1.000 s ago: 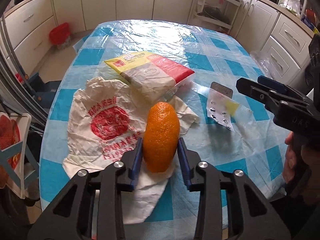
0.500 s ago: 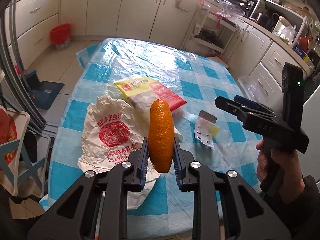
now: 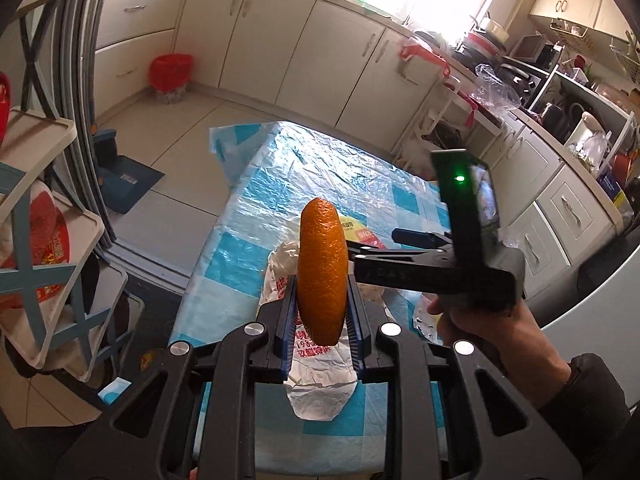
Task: Collect trash
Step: 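Lift the orange with the left gripper while the right grasps the yellow tape package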
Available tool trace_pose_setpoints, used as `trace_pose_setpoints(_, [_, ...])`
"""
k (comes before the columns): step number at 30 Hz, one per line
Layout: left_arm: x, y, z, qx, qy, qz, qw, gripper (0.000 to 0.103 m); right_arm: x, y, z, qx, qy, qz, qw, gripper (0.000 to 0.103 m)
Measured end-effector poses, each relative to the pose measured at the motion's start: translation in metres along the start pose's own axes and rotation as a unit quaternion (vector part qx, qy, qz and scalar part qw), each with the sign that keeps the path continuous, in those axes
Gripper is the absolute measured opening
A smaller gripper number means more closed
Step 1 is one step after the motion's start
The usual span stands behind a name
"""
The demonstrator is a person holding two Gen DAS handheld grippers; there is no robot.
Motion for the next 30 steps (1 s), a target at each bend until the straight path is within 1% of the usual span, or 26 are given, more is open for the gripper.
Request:
trace_pose_setpoints(2, [0.000,-0.003,-0.001,-0.004,0.003,-0.003,1.0000,0.021,0.001,0.017,0.002,-0.009,0.001,0.027,1.000,0.089])
trace_pose_setpoints(4, [0.000,-0.005,-0.001,-0.007,0.004,-0.005,1.0000,0.021,0.000,0.028,0.002,-0.022,-0.002,0.041,0.999,0.090])
trace_pose_setpoints(6, [0.001,-0.007,0.000,-0.011,0.003,-0.007,0.9999,0.021,-0.002,0.031,0.003,-0.033,-0.011,0.034,0.999,0.090])
trace_pose_setpoints(8, [0.001,-0.009,0.000,-0.014,0.002,-0.009,0.9999,0.021,-0.003,0.031,0.002,-0.032,-0.007,0.029,0.999,0.087])
trace_pose_setpoints(9, [0.001,-0.010,0.000,-0.016,0.000,-0.009,0.9998,0.021,-0.003,0.030,0.003,-0.031,-0.008,0.025,0.999,0.077])
trace_pose_setpoints(10, [0.001,-0.010,0.000,-0.018,0.000,-0.009,0.9998,0.021,-0.002,0.027,0.004,-0.031,-0.009,0.022,0.999,0.062])
trace_pose_setpoints(11, [0.001,-0.010,-0.001,-0.019,0.001,-0.009,0.9998,0.021,-0.001,0.023,0.004,-0.032,-0.009,0.022,0.999,0.052])
trace_pose_setpoints(12, [0.001,-0.010,-0.002,-0.020,0.003,-0.009,0.9998,0.021,0.000,0.021,0.005,-0.033,-0.010,0.022,0.999,0.028])
trace_pose_setpoints(13, [0.001,-0.010,-0.003,-0.021,0.004,-0.009,0.9997,0.021,0.001,0.020,0.005,-0.036,-0.010,0.026,0.999,0.024])
trace_pose_setpoints(14, [0.001,-0.010,-0.003,-0.021,0.005,-0.009,0.9997,0.021,0.001,0.019,0.005,-0.035,-0.014,0.028,0.999,0.023])
trace_pose_setpoints(17, [0.000,-0.011,-0.003,-0.024,0.003,-0.011,0.9997,0.021,0.000,0.014,-0.001,-0.025,-0.002,0.026,0.999,0.012])
trace_pose_setpoints(21, [-0.001,-0.014,-0.001,-0.027,-0.001,-0.014,0.9995,0.021,0.001,0.001,-0.015,-0.010,0.033,0.012,0.999,0.010])
trace_pose_setpoints(22, [-0.001,-0.014,-0.002,-0.028,-0.001,-0.015,0.9995,0.021,0.001,-0.001,-0.018,-0.010,0.040,0.007,0.999,0.020])
trace_pose_setpoints(23, [-0.001,-0.014,-0.002,-0.029,-0.001,-0.015,0.9995,0.021,0.003,-0.004,-0.020,-0.013,0.047,0.001,0.999,0.034])
trace_pose_setpoints(24, [-0.002,-0.014,-0.003,-0.030,-0.001,-0.015,0.9994,0.021,0.004,-0.006,-0.022,-0.015,0.055,-0.004,0.998,0.074])
trace_pose_setpoints(25, [-0.002,-0.014,-0.003,-0.031,0.000,-0.014,0.9994,0.021,0.006,-0.007,-0.023,-0.025,0.059,-0.007,0.998,0.092])
trace_pose_setpoints(26, [-0.002,-0.014,-0.003,-0.032,0.000,-0.014,0.9994,0.021,0.006,-0.007,-0.022,-0.032,0.054,-0.009,0.998,0.092])
trace_pose_setpoints(27, [-0.003,-0.015,-0.003,-0.033,0.001,-0.014,0.9993,0.021,0.006,-0.004,-0.019,-0.038,0.045,0.000,0.998,0.092])
trace_pose_setpoints(30, [-0.003,-0.017,-0.004,-0.033,-0.001,-0.018,0.9993,0.021,-0.001,0.012,-0.008,-0.030,0.035,0.044,0.998,0.092])
Point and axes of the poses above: each gripper's, at about its wrist camera, not at the fingertips, and y roughly the way its jaws point, z to its left, x to its top, the point moved 3 cm from there along y, roughly the way its jaws point, and after that the axes turned 9 degrees about -x, right-handed, at the moved point
